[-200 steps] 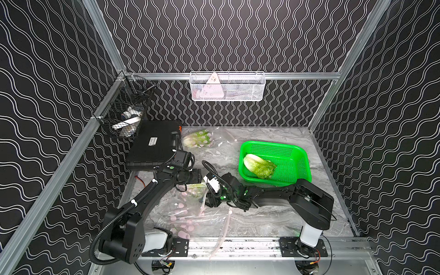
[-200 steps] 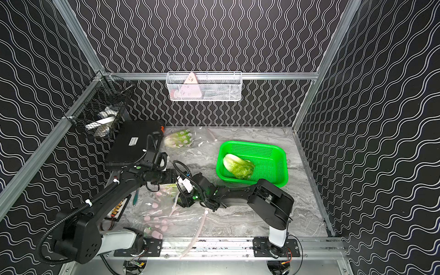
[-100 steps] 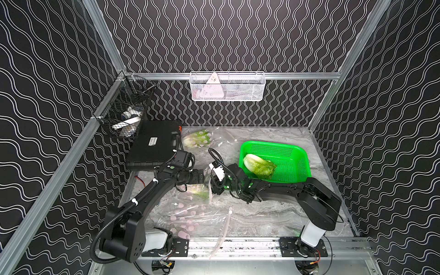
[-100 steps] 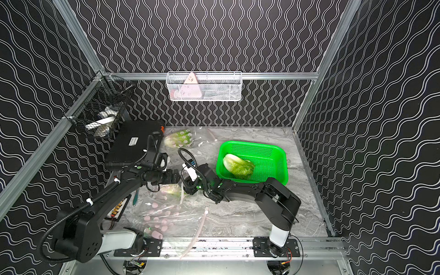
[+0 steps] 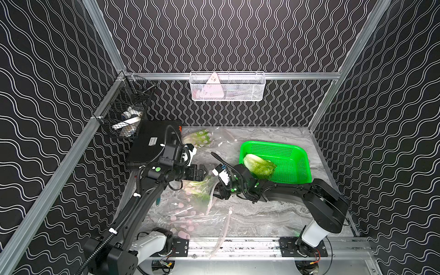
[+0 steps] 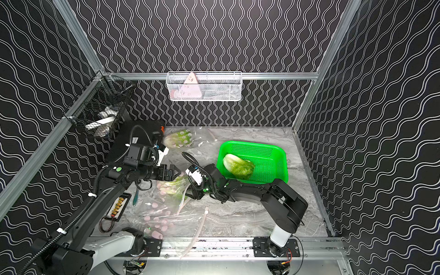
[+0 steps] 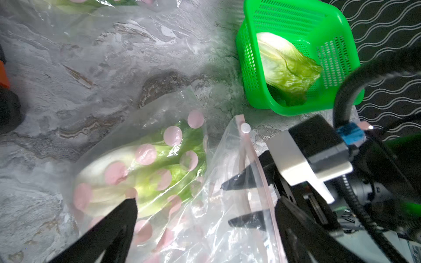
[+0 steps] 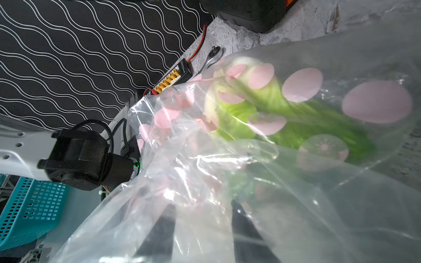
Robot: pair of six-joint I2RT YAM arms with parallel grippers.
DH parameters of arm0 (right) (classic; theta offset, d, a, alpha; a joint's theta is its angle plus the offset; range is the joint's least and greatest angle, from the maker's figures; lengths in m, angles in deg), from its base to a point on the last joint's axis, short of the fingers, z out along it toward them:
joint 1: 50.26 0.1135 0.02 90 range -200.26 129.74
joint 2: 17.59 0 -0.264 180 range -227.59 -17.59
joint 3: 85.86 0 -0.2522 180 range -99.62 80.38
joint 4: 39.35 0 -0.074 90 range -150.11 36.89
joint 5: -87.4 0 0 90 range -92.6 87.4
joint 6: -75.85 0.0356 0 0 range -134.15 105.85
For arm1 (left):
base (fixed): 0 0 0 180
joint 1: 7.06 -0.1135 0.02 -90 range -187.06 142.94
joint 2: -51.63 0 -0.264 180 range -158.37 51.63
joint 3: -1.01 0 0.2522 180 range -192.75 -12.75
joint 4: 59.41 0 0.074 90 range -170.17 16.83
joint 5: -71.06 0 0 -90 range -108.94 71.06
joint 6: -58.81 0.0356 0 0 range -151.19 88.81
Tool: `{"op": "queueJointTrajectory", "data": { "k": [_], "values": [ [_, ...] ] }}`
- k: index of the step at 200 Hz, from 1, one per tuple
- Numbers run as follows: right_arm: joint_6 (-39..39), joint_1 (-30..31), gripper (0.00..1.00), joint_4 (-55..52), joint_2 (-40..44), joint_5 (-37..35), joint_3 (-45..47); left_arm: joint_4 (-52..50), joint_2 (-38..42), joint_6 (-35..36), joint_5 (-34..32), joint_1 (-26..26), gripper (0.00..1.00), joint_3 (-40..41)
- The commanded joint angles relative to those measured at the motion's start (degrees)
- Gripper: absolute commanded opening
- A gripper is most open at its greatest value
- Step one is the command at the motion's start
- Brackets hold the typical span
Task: Open the zip-top bag and take out the chinese cabbages
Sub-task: Pick up the Chinese cabbage from the zipper food storage bag.
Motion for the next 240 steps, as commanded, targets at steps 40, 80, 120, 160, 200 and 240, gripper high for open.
{"op": "queueJointTrajectory", "data": {
  "k": [40,80,120,160,200,240],
  "values": [
    [4.65,-0.55,0.46,7.55,1.50,-2.21,1.16,-8.29,1.93,-8.96,0.28,1.25,0.99,0.72],
    [7.79,-0.89,0.49,9.14,0.68,-3.93,1.68,-11.61,2.07,-9.69,-8.85,10.26,0.99,-1.57],
    [8.62,-1.98,0.50,8.74,0.07,-2.75,1.22,-12.77,-1.45,-10.00,-15.13,19.03,0.99,-4.18],
    [10.54,-3.80,0.48,10.18,-0.23,-0.48,1.72,-13.28,-4.05,-10.23,-22.28,20.93,0.93,-4.76],
    [11.14,-3.80,0.46,10.06,-1.59,1.94,0.45,-9.87,-7.11,-12.11,-26.35,22.24,0.87,-3.63],
    [10.55,-3.80,0.46,7.84,-2.55,2.83,-1.09,-6.64,-8.62,-12.21,-24.67,23.61,0.87,-4.47]
  ]
}}
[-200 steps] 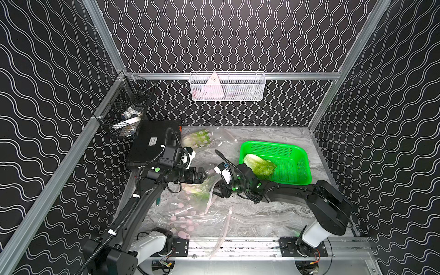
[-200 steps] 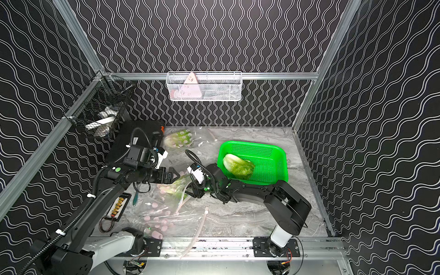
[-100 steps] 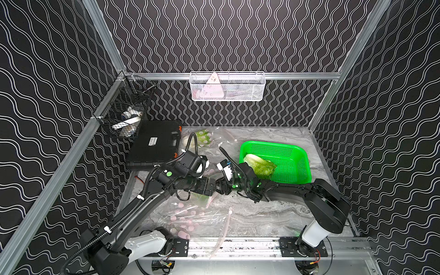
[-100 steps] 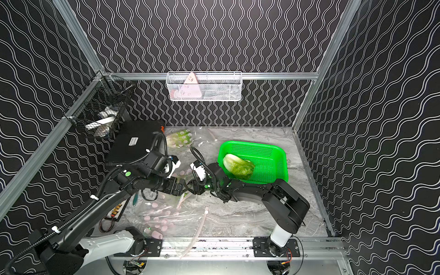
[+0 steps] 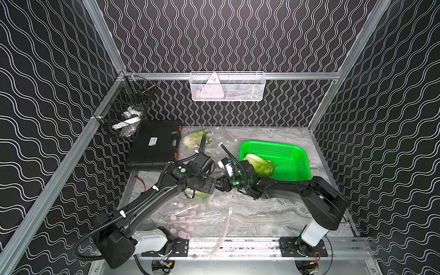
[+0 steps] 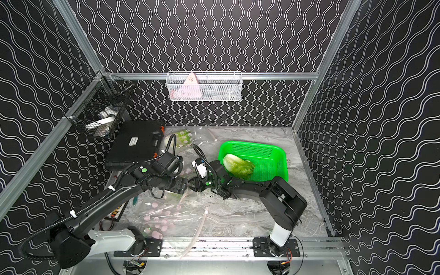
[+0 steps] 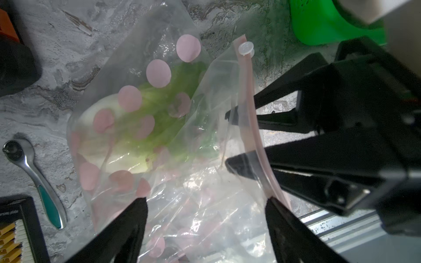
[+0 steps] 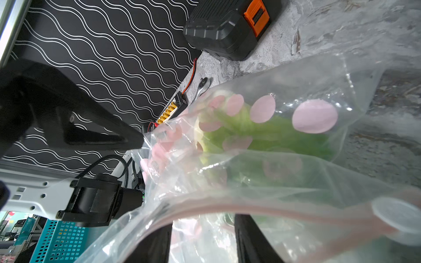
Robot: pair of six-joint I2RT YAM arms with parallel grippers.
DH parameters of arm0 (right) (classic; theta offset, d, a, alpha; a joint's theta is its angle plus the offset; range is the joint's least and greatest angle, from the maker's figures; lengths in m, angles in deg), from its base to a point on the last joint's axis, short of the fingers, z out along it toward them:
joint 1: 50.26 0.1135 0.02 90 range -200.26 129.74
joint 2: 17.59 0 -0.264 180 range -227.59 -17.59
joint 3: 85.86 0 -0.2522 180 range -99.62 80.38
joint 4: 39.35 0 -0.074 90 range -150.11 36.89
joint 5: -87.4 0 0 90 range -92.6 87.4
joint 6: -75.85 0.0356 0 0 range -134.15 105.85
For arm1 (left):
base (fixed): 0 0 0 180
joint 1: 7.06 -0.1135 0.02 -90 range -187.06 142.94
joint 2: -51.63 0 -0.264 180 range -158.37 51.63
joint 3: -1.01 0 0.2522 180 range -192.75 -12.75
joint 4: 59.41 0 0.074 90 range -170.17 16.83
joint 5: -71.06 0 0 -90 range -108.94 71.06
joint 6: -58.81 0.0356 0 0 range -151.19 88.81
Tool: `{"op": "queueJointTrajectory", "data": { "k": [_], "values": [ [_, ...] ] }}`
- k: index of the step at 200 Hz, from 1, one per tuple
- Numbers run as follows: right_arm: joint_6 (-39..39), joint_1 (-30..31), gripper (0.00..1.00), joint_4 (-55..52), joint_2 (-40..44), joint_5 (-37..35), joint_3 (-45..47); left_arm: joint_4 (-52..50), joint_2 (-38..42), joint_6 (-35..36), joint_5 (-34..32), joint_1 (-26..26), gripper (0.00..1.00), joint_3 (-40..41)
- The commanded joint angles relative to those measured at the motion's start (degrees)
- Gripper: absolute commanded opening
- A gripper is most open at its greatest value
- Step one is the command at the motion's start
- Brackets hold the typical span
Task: Open the zip-top bag and take out the chinese cabbages
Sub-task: Pick up the Chinese cabbage from the zipper food storage bag.
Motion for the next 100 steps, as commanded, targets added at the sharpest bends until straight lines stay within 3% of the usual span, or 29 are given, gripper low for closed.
{"op": "queueJointTrajectory", "data": {
  "k": [1,60,100],
  "values": [
    [0.20,0.00,0.46,0.01,-0.55,1.39,-1.27,2.49,-0.34,-1.10,-0.25,0.68,0.87,-0.90],
    [-0.12,0.00,0.46,-0.86,-0.92,1.75,-2.03,-1.24,0.87,0.29,-2.03,0.80,0.93,-4.97],
    [-0.52,0.00,0.46,-1.78,-0.69,1.62,-2.65,-0.19,-0.71,-0.45,-0.60,0.90,0.93,-3.16]
  ]
}}
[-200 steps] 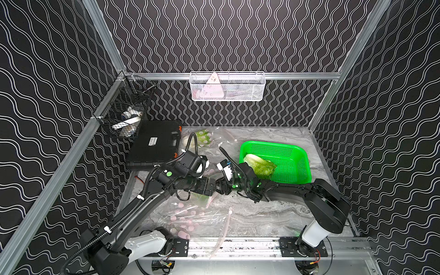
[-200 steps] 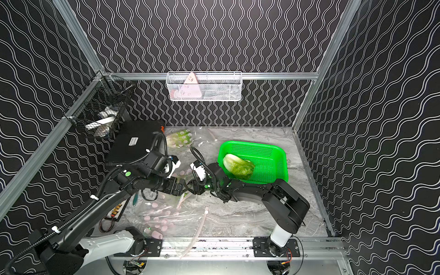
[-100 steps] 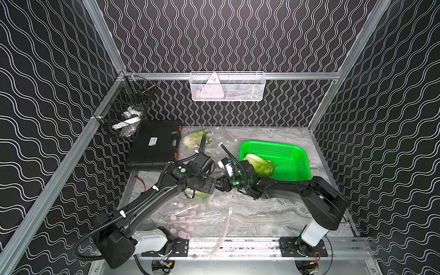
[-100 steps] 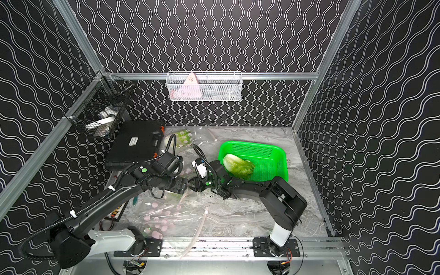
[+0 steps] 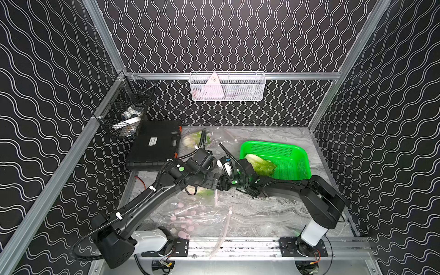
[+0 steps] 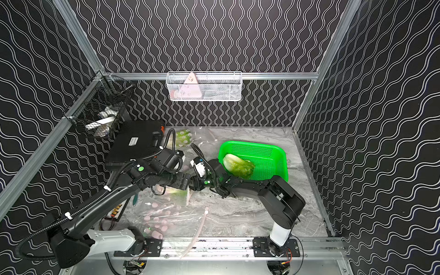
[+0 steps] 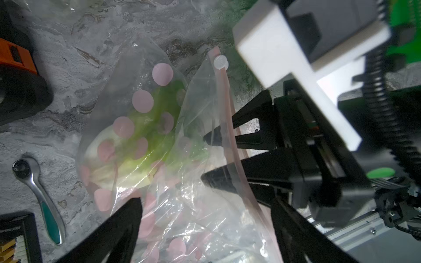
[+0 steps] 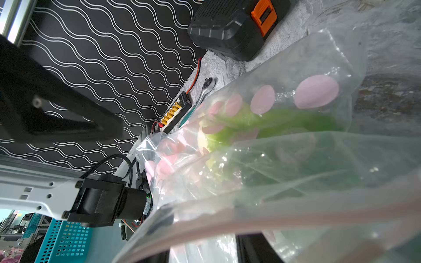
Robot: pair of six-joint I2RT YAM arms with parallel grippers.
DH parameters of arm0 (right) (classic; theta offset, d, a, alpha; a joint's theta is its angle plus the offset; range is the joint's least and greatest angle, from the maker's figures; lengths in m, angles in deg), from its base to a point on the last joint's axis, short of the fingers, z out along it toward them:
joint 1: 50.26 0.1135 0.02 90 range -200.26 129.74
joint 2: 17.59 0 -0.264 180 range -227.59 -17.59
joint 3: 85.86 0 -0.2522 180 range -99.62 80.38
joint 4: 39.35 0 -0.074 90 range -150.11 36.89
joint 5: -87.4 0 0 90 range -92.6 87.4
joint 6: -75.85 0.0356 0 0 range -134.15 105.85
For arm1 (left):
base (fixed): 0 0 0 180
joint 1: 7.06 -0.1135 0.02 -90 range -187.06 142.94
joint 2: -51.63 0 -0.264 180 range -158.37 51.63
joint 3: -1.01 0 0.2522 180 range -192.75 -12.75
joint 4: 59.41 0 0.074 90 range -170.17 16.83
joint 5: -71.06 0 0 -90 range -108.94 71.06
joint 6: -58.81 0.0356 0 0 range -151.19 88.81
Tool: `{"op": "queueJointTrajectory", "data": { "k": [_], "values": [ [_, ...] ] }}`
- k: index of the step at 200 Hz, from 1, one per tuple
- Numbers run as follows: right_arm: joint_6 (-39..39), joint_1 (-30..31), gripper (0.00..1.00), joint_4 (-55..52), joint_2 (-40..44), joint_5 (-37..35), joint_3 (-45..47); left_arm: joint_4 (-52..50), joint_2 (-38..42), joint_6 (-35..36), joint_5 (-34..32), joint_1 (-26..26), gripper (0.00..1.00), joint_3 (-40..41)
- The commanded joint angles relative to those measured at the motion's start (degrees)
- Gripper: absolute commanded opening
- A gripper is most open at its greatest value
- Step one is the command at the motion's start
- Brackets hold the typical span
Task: Open the zip-top bag and take out the chinese cabbages
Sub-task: Pick up the Chinese cabbage from the zipper food storage bag.
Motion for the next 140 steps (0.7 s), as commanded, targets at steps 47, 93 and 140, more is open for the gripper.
{"op": "queueJointTrajectory", "data": {
  "k": [47,93,140],
  "values": [
    [-0.75,0.03,0.46,-1.56,0.64,0.77,-1.10,0.97,-2.09,-2.01,-1.91,1.02,0.91,1.83],
    [-1.07,-0.02,0.46,-2.00,0.80,0.81,-1.54,2.18,-3.33,-3.28,-1.67,1.52,0.71,3.28],
    [-2.10,0.00,0.44,-2.31,1.33,1.44,-1.15,3.46,-2.92,-3.91,-1.42,1.68,0.14,4.32]
  ]
}}
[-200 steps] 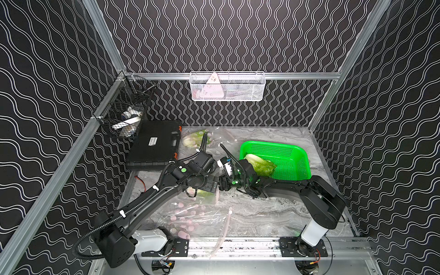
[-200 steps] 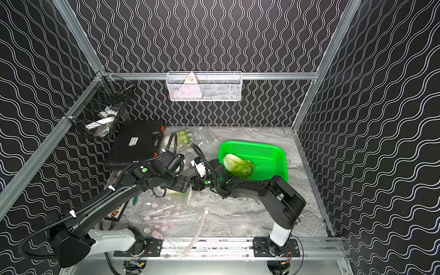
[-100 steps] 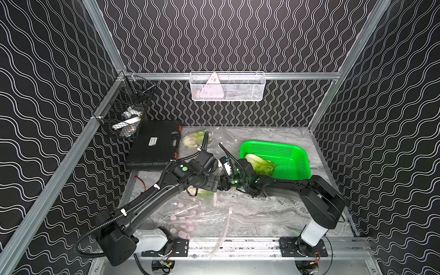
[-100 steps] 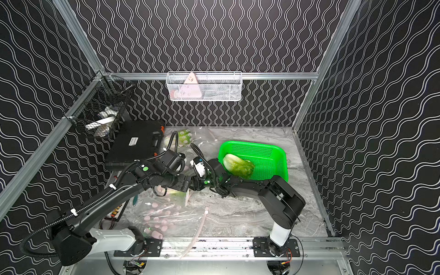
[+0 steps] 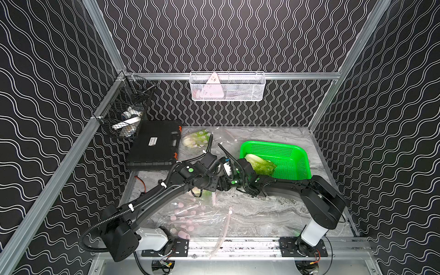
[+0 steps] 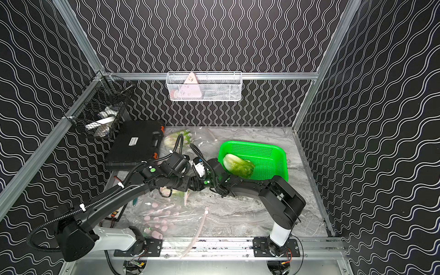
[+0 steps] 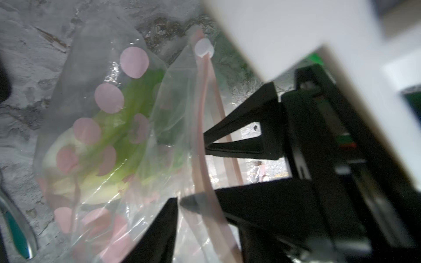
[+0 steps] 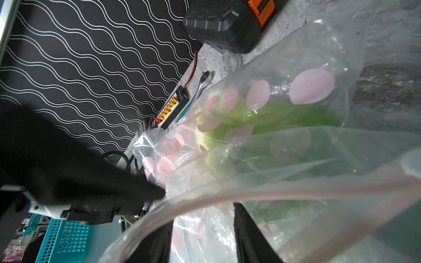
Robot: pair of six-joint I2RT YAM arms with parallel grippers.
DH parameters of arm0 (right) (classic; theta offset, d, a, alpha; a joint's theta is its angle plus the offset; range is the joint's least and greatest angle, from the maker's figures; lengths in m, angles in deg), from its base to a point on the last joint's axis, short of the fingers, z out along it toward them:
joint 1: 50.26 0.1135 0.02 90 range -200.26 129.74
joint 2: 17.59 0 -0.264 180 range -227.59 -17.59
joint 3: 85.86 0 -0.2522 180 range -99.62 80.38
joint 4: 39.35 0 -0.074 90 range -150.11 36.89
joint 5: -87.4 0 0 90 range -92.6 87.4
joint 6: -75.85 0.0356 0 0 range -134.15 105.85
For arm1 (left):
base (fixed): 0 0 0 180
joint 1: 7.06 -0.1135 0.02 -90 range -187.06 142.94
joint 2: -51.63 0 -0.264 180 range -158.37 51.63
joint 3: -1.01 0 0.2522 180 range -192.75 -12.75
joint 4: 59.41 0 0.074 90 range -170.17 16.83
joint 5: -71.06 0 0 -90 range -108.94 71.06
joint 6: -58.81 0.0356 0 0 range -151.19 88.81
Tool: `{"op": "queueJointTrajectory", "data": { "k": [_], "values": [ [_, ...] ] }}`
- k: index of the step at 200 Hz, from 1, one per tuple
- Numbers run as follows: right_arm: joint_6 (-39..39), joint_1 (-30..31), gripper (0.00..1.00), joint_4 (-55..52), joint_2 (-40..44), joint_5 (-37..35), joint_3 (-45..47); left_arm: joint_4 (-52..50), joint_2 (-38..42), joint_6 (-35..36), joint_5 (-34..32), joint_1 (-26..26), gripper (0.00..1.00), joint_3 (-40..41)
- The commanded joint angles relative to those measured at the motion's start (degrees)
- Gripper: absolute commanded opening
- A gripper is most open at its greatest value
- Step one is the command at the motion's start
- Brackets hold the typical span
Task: Open the zip-top bag and take out the chinese cabbages
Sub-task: Pick up the Chinese cabbage from the zipper food storage bag.
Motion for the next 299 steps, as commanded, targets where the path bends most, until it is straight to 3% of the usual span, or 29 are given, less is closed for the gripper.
{"op": "queueJointTrajectory", "data": {
  "k": [1,16,89,145,193,241,268,274,284,299],
  "values": [
    [-1.49,-0.04,0.44,1.91,0.97,2.10,-0.10,-1.31,0.48,-1.70,-2.49,-0.18,0.14,0.50],
    [-1.93,-0.04,0.43,1.78,1.35,3.05,-0.14,0.02,1.81,-1.70,-1.94,-0.18,0.00,0.76],
    [-3.78,0.70,0.37,-0.26,2.32,8.82,-1.81,8.94,11.42,0.52,-3.71,2.85,0.00,2.31],
    [-3.35,1.61,0.34,-2.28,2.28,5.25,-3.15,18.32,19.94,3.22,-3.65,5.98,0.00,6.56],
    [-2.69,2.16,0.56,-1.98,1.04,-1.08,-2.45,23.12,22.19,4.60,-1.43,7.21,0.00,10.44],
    [-0.73,2.34,0.69,0.64,-4.30,-4.11,-2.78,24.55,20.80,7.21,3.32,7.95,0.00,12.66],
    [-0.24,2.07,0.70,3.52,-6.74,-5.98,-2.63,23.13,20.34,8.32,4.21,8.17,0.00,12.67],
    [-0.35,1.94,0.70,3.84,-7.03,-6.62,-2.65,22.37,20.47,8.27,3.23,8.17,0.14,12.41],
    [-0.80,1.72,0.70,4.07,-7.28,-7.20,-2.54,20.93,21.02,7.83,0.51,8.17,0.46,11.97],
    [-1.65,1.01,0.70,4.29,-7.33,-7.33,-2.32,18.16,22.15,6.66,-6.28,8.17,0.72,10.99]
  ]
}}
